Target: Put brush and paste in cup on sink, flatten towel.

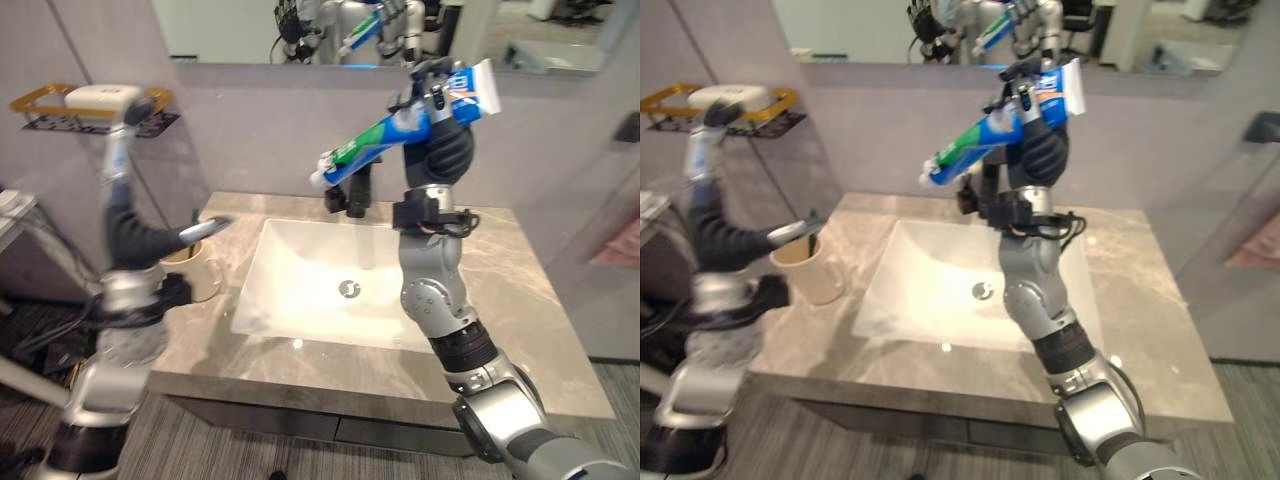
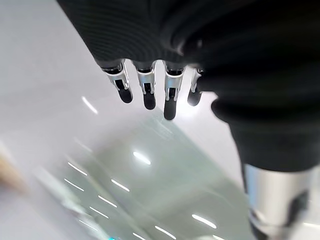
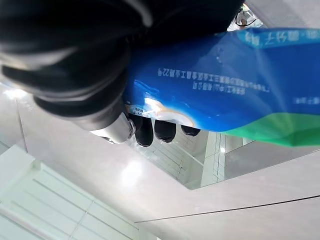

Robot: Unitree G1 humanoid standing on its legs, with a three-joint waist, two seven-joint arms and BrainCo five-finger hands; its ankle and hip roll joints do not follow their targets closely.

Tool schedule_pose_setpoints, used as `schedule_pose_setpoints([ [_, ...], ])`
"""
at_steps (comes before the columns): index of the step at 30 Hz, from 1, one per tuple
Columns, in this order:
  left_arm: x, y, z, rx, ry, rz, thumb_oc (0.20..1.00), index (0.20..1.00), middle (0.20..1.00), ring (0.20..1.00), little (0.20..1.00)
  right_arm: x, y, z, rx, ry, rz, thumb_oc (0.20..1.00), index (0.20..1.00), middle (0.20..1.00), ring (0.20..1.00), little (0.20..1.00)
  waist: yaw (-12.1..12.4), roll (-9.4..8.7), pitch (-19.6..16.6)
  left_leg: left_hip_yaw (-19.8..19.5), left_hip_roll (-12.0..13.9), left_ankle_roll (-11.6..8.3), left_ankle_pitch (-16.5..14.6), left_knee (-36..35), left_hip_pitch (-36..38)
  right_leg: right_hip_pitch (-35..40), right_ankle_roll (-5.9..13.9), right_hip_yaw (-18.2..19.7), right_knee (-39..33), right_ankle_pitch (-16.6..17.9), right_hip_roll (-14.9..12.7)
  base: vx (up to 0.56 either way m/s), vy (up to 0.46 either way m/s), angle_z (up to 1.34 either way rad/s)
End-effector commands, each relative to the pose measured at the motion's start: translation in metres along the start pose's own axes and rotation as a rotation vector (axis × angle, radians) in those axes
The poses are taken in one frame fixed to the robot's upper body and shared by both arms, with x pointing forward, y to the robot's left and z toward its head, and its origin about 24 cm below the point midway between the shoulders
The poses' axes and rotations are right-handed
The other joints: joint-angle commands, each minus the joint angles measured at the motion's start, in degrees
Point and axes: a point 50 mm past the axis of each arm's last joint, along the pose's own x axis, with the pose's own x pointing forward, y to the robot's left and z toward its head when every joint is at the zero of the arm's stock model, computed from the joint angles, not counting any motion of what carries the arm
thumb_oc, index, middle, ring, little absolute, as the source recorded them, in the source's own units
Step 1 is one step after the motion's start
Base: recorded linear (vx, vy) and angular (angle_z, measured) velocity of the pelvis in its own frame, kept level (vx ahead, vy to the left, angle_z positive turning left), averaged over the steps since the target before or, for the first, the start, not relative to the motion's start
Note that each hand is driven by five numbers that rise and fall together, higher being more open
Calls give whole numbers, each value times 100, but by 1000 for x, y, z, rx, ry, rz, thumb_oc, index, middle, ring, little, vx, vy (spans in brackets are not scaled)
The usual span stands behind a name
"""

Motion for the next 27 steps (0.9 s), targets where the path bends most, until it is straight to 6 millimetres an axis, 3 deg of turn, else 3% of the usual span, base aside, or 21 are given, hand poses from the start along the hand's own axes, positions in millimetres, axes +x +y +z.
schedule_pose_setpoints([
  [1, 15, 17, 2, 40, -71, 61, 1000, 1000, 1000, 1000, 1000, 19, 20, 25, -25, -158, 87, 200, 200, 200, 200, 200, 268, -385, -169, -180, 84, -205, 116, 30, -189, 160, 442, -182, -12, 829, -834, 15, -5, 55],
  [6, -1, 33, -34, 122, 113, 104, 1000, 1000, 1000, 1000, 1000, 21, 14, 29, -88, -157, 97, 200, 200, 200, 200, 200, 549, -482, -142, -512, -70, -190, 180, 30, -411, 293, 494, -588, -12, 867, -918, 6, 11, 50],
  [14, -48, 21, -85, 203, 439, -80, 1000, 1000, 1000, 1000, 1000, 24, 12, 20, -130, -106, 108, 200, 200, 200, 200, 200, 792, -591, -37, -773, -185, -157, 191, 30, -574, 409, 530, -879, -8, 884, -958, 9, 13, 26],
  [16, -53, 18, -90, 201, 471, -106, 1000, 1000, 1000, 1000, 1000, 25, 11, 18, -135, -96, 109, 200, 200, 200, 200, 200, 810, -600, -24, -795, -203, -151, 200, 30, -608, 404, 538, -901, -5, 897, -964, -8, 20, 12],
  [19, -68, 5, -96, 58, 551, -147, 1000, 1000, 1000, 1000, 1000, 24, 11, 5, -209, -18, 141, 200, 200, 200, 200, 200, 857, -679, 29, -874, -255, -130, 226, 30, -694, 394, 559, -986, -3, 941, -985, 6, 35, 11],
  [27, -78, -5, -100, 62, 590, -249, 1000, 1000, 1000, 1000, 1000, 26, 16, -9, -274, 46, 174, 200, 200, 200, 200, 200, 915, -759, 91, -940, -351, -67, 229, 30, -794, 351, 605, -1038, -2, 1022, -1043, 5, 14, 6],
])
